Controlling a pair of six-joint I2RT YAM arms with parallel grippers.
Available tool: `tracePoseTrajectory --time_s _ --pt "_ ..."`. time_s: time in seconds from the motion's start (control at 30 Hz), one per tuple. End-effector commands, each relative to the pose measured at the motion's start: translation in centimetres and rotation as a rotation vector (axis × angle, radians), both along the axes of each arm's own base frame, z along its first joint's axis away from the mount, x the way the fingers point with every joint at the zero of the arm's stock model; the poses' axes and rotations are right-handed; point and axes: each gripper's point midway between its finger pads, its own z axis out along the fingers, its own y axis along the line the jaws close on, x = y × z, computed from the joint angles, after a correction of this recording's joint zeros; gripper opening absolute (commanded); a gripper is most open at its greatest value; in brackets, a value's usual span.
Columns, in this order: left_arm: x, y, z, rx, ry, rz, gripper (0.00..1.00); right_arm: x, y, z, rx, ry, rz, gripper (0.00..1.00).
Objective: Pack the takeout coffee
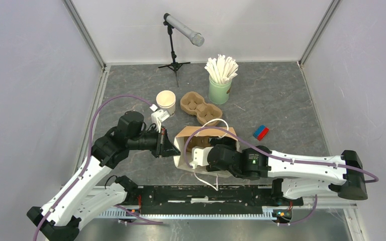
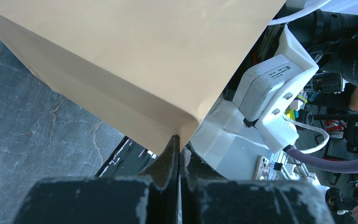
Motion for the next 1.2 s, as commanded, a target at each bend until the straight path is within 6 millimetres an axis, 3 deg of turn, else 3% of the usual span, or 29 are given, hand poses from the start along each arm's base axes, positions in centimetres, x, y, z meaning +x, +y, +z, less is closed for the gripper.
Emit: tracePoseTrajectory --time_s 0.0,0.23,0.57,0.93,1.17 --pt "-0.2 -0.1 0.0 -0.004 -0.058 -0.051 0.02 0.1 0.8 0.5 0.048 0.004 -0.002 0.48" --pt "-0.4 0.0 -0.3 0.003 -0.056 -0.063 0.02 -0.7 0.1 -2.2 0.033 0.053 0.000 0.49" --pt "-0.8 0.2 -0.7 0.000 -0.049 -0.072 0.02 -0.7 -0.2 -3.3 0.069 0.094 -0.036 0.49" --pt "-0.4 0.0 -0.6 0.010 -0.045 -0.062 0.02 0.7 0.4 1.9 0.156 -0.004 -0.061 0.46" --pt "0.0 -0.1 -0.3 0.021 -0.047 -0.058 0.02 0.6 1.4 3.7 0.193 -0.017 -0.012 0.45"
